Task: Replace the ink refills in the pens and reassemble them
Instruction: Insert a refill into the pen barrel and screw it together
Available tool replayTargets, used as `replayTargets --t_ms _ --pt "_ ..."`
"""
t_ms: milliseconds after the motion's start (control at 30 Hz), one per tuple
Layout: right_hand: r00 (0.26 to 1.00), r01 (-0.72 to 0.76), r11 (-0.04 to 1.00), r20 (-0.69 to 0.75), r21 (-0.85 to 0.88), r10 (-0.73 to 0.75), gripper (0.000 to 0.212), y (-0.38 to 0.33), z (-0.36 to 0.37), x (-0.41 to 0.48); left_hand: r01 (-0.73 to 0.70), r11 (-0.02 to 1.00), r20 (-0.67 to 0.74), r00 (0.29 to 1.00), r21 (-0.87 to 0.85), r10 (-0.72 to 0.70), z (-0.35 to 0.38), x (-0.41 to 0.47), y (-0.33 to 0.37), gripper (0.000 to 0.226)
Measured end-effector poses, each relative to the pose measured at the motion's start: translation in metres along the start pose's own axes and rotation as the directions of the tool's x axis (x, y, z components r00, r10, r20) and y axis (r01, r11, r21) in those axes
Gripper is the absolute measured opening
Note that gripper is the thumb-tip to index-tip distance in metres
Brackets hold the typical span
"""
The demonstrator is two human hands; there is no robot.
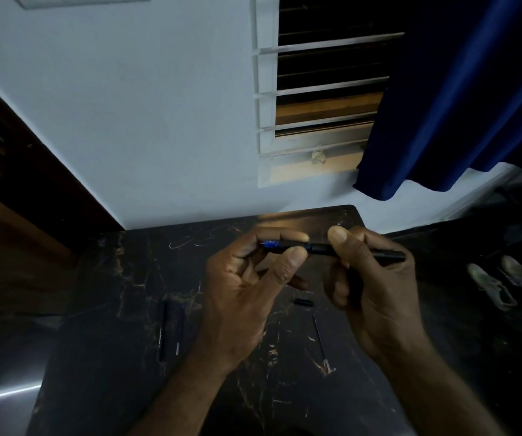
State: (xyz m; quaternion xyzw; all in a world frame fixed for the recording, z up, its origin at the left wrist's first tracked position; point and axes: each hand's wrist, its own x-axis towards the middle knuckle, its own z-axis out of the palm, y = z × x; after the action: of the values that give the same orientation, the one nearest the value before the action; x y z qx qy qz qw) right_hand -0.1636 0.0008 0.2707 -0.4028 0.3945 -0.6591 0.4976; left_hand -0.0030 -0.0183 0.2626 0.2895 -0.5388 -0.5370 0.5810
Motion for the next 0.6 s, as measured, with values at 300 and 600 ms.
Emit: replayTargets --t_ms 300,600 --pt "0.985 -0.020 0.996 0.171 -0.089 0.035 0.042 -0.009 -0.024 0.001 0.092 0.991 -0.185 0.977 -0.096 -0.109 -0.009 -0.008 -0.012 0.020" --pt "0.980 0.070 0.930 0.198 -0.361 0.003 0.031 -0.003 -0.032 -0.003 0.078 0.991 -0.182 0.979 -0.105 -0.096 -0.010 -0.010 -0.013 0.014"
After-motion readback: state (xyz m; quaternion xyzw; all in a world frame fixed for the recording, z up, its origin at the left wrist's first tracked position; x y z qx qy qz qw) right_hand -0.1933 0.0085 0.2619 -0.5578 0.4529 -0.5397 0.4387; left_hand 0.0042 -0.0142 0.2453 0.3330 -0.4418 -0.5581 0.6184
